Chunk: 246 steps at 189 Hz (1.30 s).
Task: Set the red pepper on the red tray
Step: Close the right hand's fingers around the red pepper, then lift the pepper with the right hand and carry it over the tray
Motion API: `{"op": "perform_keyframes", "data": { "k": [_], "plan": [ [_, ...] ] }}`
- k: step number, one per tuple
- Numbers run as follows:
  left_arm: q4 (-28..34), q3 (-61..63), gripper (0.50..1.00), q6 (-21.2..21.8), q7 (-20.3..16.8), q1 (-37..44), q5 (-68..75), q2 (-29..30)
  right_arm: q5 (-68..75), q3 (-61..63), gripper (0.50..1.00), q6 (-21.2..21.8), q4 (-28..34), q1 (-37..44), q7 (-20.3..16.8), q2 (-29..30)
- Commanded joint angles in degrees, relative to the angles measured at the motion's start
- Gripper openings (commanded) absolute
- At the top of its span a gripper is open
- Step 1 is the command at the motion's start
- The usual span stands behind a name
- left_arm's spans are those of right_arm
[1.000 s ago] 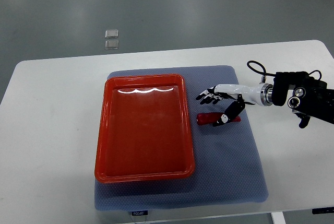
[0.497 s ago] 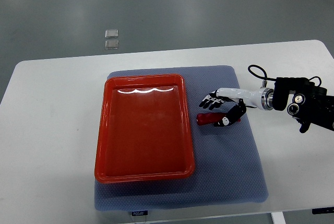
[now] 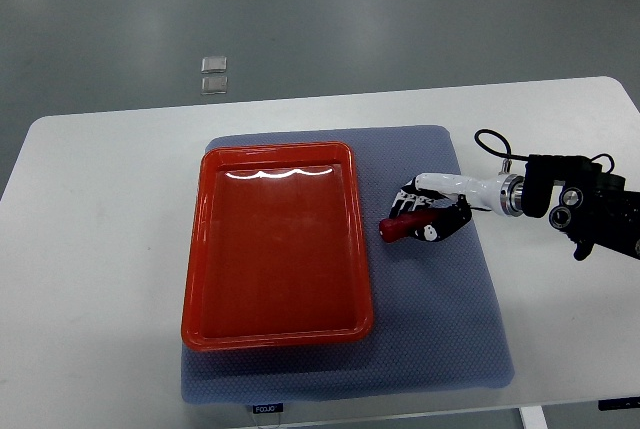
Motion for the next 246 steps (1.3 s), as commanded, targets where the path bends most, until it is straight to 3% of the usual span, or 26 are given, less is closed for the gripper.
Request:
{"op": "perform_keyframes", "data": {
  "k": [1, 93, 148, 152, 192, 193, 205, 246],
  "plan": [
    [0.0, 0.0, 1.000, 0.0, 0.0, 0.0, 0.0, 0.0, -0.2, 0.1, 0.500, 0.0, 0.0, 0.3, 0.4, -0.2],
    [-0.2, 0.1, 1.000, 0.0, 0.1, 0.0, 0.0, 0.0, 1.9, 0.5, 0.500, 0.1, 0.3, 9.0, 0.4, 0.4],
    [-0.5, 0.1, 1.000, 0.0, 0.0, 0.0, 0.0, 0.0, 2.1, -0.1, 0.500, 0.0, -4.1, 11.9, 0.4, 9.2],
    [-0.5, 0.1, 1.000, 0.0, 0.0, 0.0, 0.0, 0.0, 2.0, -0.2, 0.500, 0.0, -5.9, 12.6, 0.4, 12.3],
    [-0.5, 0.0, 1.000, 0.0, 0.0, 0.0, 0.0, 0.0, 1.7, -0.3, 0.500, -0.1, -10.0, 12.7, 0.3, 18.5],
    [-0.5, 0.0, 1.000, 0.0, 0.0, 0.0, 0.0, 0.0, 1.5, -0.8, 0.500, -0.3, -11.5, 12.7, 0.3, 20.7],
    [-0.5, 0.0, 1.000, 0.0, 0.0, 0.0, 0.0, 0.0, 1.3, -1.7, 0.500, -1.2, -13.2, 12.6, 0.4, 23.2],
    [-0.5, 0.0, 1.000, 0.0, 0.0, 0.0, 0.0, 0.0, -0.3, -3.3, 0.500, -2.9, -15.7, 11.9, 0.6, 27.6]
  ]
}}
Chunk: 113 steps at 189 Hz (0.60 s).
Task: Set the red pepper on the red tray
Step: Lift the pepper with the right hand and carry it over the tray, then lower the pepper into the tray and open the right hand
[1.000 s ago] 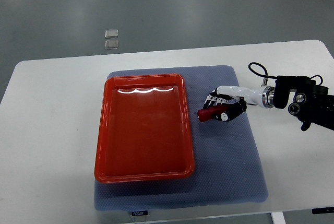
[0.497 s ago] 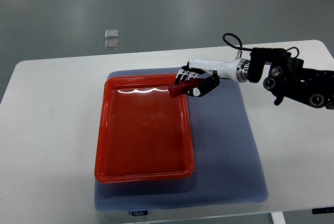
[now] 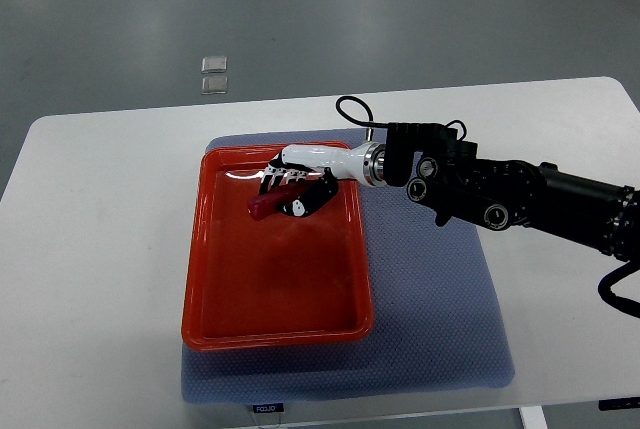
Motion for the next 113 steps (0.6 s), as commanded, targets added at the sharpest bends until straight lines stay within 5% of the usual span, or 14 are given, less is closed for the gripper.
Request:
{"op": "perform_keyframes", "data": {
  "k": [1, 110, 113],
  "plan": [
    [0.0, 0.0, 1.000, 0.0, 0.0, 0.0, 0.0, 0.0, -1.3, -0.3, 0.500, -0.7, -0.9, -0.4, 0.3, 1.6],
    [0.4, 0.0, 1.000, 0.1, 0.0, 0.1, 0.0, 0.0, -4.3, -0.4, 0.500, -5.5, -2.5, -4.2, 2.6, 3.9],
    [0.4, 0.0, 1.000, 0.1, 0.0, 0.1, 0.0, 0.0, -4.3, -0.4, 0.533, -5.5, -2.5, -4.2, 2.7, 3.9]
  ]
}}
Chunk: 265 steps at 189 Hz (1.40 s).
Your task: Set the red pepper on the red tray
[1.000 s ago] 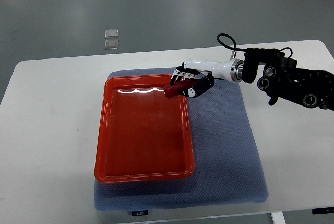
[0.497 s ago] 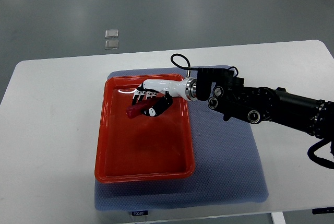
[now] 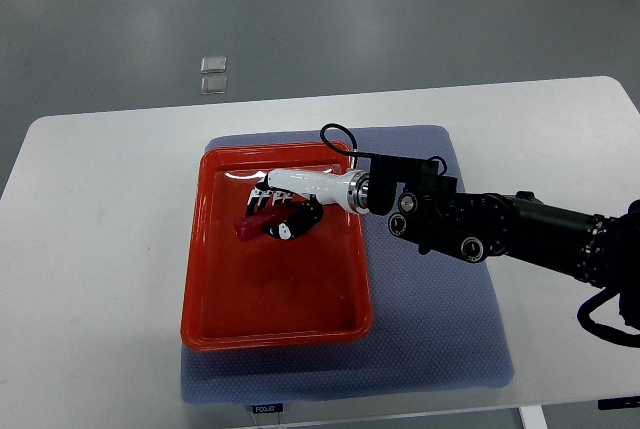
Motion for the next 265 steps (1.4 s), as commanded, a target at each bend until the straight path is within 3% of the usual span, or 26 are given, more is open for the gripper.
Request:
{"op": "perform_keyframes", "data": {
  "k": [1, 22, 26, 51, 68, 77, 78, 86, 106, 170, 213, 237, 265],
  "plan": [
    [0.1, 0.0, 1.000, 0.0, 0.0, 0.0, 0.0, 0.0, -0.1, 0.0, 0.533, -0.2, 0.0, -0.2, 0.2, 0.0],
    [0.2, 0.0, 1.000, 0.0, 0.0, 0.0, 0.0, 0.0, -0.1, 0.0, 0.609, -0.1, 0.0, -0.1, 0.4, 0.0],
    [0.1, 0.0, 1.000, 0.0, 0.0, 0.0, 0.0, 0.0, -0.1, 0.0, 0.651, 0.0, 0.0, -0.1, 0.4, 0.0],
    [0.2, 0.0, 1.000, 0.0, 0.0, 0.0, 0.0, 0.0, 0.0, 0.0, 0.778, 0.1, 0.0, -0.2, 1.1, 0.0],
    [0.2, 0.0, 1.000, 0.0, 0.0, 0.1, 0.0, 0.0, 0.0, 0.2, 0.836, -0.1, 0.0, -0.1, 1.1, -0.1],
    [0.2, 0.0, 1.000, 0.0, 0.0, 0.1, 0.0, 0.0, 0.0, 0.2, 0.836, -0.1, 0.0, -0.1, 1.1, -0.1],
    [0.2, 0.0, 1.000, 0.0, 0.0, 0.2, 0.0, 0.0, 0.4, 0.3, 0.870, -0.2, 0.0, -0.1, 1.1, -0.2],
    [0.2, 0.0, 1.000, 0.0, 0.0, 0.2, 0.0, 0.0, 0.7, 0.9, 0.897, -0.2, 0.0, 0.0, 1.1, -0.3],
    [0.2, 0.0, 1.000, 0.0, 0.0, 0.2, 0.0, 0.0, 0.8, 1.1, 0.901, -0.3, 0.0, 0.1, 1.1, -0.6],
    [0.2, 0.0, 1.000, 0.0, 0.0, 0.2, 0.0, 0.0, 9.5, 19.8, 0.901, -0.2, 0.0, -3.0, 1.3, -1.5],
    [0.3, 0.0, 1.000, 0.0, 0.0, 0.2, 0.0, 0.0, 38.0, 42.6, 0.901, 0.5, 0.1, -9.4, 1.3, -1.4],
    [0.2, 0.0, 1.000, 0.0, 0.0, 0.2, 0.0, 0.0, 50.3, 47.0, 0.903, 3.8, 0.0, -14.0, 1.3, -1.4],
    [-0.1, 0.0, 1.000, 0.0, 0.0, 0.2, 0.0, 0.0, 53.2, 48.2, 0.911, 9.4, -0.3, -19.0, 1.3, -2.1]
  ]
}}
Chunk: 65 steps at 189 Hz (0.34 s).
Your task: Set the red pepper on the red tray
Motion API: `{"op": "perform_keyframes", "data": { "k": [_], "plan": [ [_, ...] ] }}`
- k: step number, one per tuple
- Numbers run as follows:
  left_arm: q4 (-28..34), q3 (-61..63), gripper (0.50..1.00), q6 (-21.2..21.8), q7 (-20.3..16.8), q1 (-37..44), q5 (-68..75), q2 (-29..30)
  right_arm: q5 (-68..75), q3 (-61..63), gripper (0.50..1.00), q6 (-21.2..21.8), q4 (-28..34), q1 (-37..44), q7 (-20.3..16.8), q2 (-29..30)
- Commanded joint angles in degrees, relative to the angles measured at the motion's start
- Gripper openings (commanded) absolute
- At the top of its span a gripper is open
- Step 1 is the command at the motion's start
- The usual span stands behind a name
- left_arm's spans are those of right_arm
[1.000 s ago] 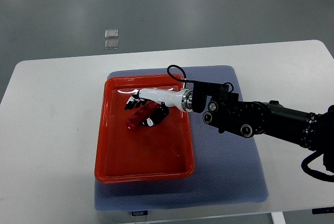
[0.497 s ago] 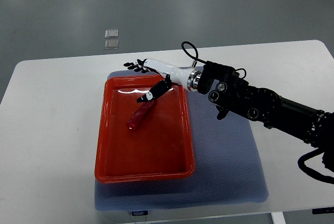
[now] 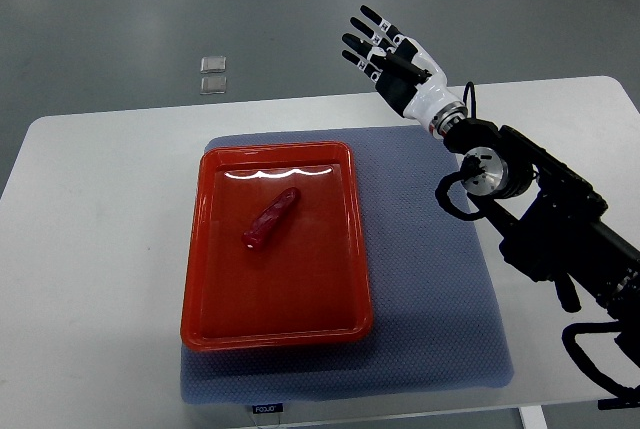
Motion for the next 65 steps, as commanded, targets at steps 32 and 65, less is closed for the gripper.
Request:
{"op": "perform_keyframes", "data": {
  "k": [32, 65],
  "plan": [
    [-0.2, 0.1, 1.000, 0.0, 0.0, 0.0, 0.1, 0.0, 1.8, 3.3, 0.911, 4.1, -1.5, -5.1, 0.0, -1.0],
    [-0.2, 0.1, 1.000, 0.0, 0.0, 0.0, 0.1, 0.0, 1.8, 3.3, 0.911, 4.3, -3.3, -5.1, 0.0, -0.9]
  ]
}}
